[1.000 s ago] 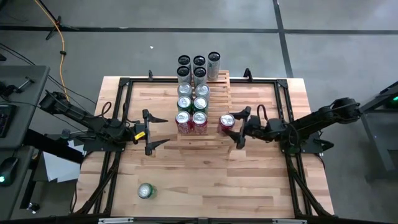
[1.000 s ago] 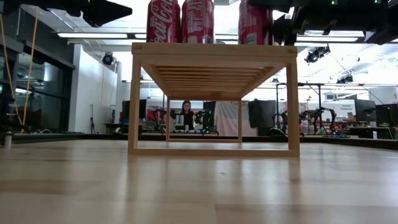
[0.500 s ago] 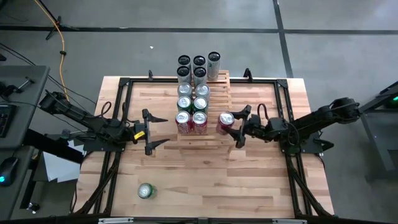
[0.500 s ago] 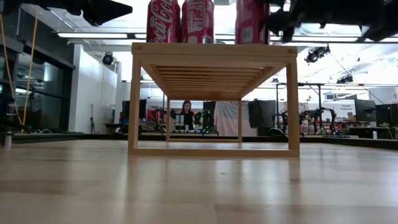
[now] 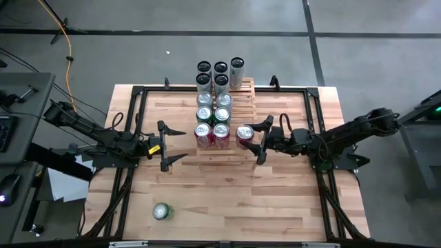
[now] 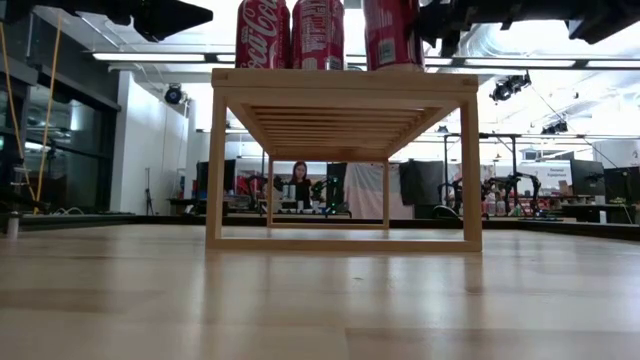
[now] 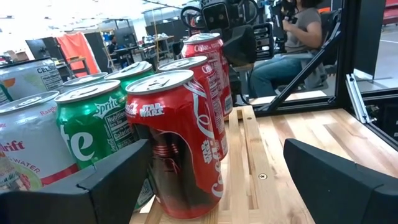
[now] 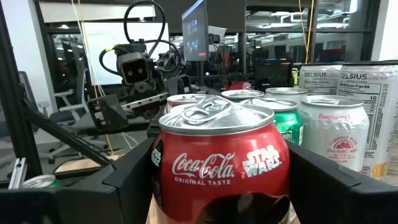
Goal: Place canned beverage on shelf
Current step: Put the red soda can aligned with the other red soda cans on the shelf
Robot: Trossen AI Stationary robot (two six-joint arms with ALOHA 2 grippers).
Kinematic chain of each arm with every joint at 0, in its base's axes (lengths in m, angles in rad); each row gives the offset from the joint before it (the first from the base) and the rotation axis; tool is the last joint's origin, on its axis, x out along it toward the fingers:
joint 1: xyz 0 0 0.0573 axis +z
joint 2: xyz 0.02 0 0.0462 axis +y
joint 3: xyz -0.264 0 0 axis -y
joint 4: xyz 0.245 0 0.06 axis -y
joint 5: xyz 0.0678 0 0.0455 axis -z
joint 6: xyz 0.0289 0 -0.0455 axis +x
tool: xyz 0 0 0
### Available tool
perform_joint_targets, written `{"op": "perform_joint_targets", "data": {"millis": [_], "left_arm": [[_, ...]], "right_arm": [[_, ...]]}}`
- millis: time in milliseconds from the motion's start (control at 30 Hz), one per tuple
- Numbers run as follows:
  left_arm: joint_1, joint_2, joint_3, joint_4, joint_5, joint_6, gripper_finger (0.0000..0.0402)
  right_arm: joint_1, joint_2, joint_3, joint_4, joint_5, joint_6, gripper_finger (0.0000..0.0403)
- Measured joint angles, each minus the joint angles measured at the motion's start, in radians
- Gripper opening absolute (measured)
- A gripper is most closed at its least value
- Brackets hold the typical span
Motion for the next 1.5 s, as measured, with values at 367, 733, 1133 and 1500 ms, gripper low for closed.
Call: {"op": "perform_joint_targets", "data": {"millis": [367,733,1133,1500], "left_arm": [[0.000,0.000,0.000,0.001,0.000,0.006,0.0362],[0.000,0.000,0.000,-0.001,0.000,0.006,0.0362],[0.000,0.000,0.000,0.001,0.000,0.006,0.0362],[0.000,0.000,0.000,0.001,0.000,0.006,0.0362]], "right_arm": [[0.000,0.050,0.000,0.019,0.001,-0.004,0.0279],[0.000,0.129,0.001,0.143,0.002,-0.053,0.0279],[-0.013,0.129,0.001,0.149,0.006,-0.021,0.0279],[-0.033,0.129,0.001,0.135,-0.002,0.004,0.0294]]}}
